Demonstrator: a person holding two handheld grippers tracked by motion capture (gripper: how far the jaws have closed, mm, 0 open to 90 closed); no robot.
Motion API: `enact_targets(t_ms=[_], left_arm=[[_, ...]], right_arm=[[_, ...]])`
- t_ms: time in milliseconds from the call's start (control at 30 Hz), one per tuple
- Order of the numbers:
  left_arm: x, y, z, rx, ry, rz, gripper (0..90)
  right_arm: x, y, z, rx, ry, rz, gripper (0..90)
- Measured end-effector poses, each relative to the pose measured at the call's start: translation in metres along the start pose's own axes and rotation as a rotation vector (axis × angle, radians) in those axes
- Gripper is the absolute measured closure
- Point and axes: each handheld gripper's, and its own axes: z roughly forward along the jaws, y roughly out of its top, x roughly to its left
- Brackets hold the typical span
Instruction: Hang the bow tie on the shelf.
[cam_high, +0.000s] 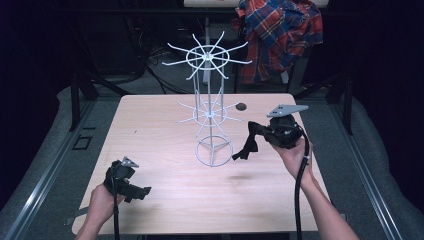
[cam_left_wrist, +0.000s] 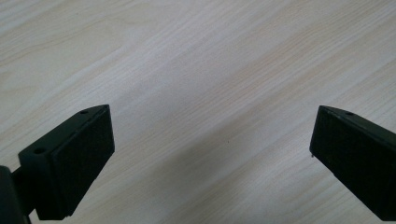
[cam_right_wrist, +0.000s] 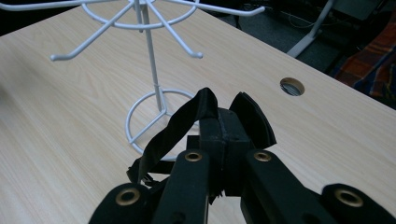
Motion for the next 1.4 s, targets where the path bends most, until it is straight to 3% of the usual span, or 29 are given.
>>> enact_targets(t_ms=[800,1400], left_arm=[[-0.001,0.002,0.001,-0.005,0.0,0.003,0.0],[0.0,0.0,0.0,-0.001,-0.007,0.002,0.0]], right_arm=[[-0.001,0.036,0.012,0.002,-0.036,-0.039,90.0],[-0.001,0.049,0.022,0.009,-0.035,-0.039,90.0]])
